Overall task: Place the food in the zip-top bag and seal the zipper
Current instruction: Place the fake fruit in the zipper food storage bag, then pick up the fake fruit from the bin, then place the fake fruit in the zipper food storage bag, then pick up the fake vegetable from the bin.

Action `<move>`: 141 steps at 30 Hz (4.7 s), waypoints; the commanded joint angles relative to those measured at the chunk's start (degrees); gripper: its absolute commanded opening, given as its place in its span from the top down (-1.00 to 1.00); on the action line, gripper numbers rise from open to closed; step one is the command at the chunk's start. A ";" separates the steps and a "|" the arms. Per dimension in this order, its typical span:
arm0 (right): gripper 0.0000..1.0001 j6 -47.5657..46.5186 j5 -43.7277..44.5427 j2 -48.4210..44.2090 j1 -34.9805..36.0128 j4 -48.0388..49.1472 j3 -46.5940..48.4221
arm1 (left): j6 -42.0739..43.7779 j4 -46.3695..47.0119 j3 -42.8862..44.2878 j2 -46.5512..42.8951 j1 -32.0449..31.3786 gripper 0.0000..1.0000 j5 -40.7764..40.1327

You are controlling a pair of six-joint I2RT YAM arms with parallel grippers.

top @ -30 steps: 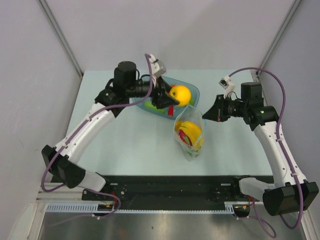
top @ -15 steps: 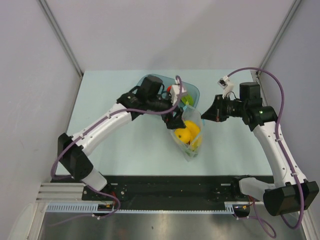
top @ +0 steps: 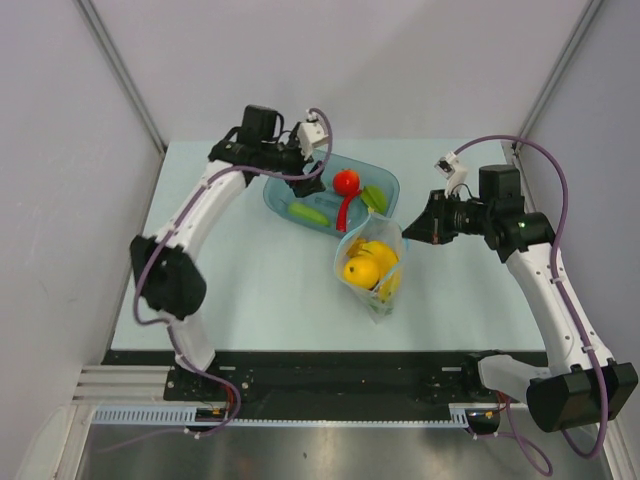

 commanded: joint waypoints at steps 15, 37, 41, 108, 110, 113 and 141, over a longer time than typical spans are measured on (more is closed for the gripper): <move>1.00 -1.12 1.94 -0.89 -0.64 -0.37 1.08 | 43.67 -15.88 15.05 29.71 -0.87 -0.57 -14.58; 1.00 -1.82 0.09 -0.90 -2.75 0.07 -0.06 | 16.55 -4.69 9.26 17.70 2.19 0.74 3.68; 1.00 -1.73 0.35 -0.37 -2.75 0.77 -0.15 | -2.35 6.59 5.21 7.94 2.38 0.93 8.44; 1.00 -0.76 -6.76 0.16 -14.51 2.71 -3.40 | -27.77 19.80 -17.59 -15.39 -9.33 -0.98 -0.24; 1.00 -2.52 -7.29 -0.02 -15.93 1.05 -3.31 | -27.69 19.10 -14.85 -11.87 -8.26 -0.90 -7.05; 1.00 -4.45 -7.38 -0.28 -17.60 -0.71 -3.31 | -28.13 18.49 -10.72 -4.32 -8.26 -0.84 -16.47; 1.00 -0.94 -2.20 3.49 -6.80 3.41 -0.85 | -47.73 4.68 8.37 31.39 -9.05 -0.21 -35.33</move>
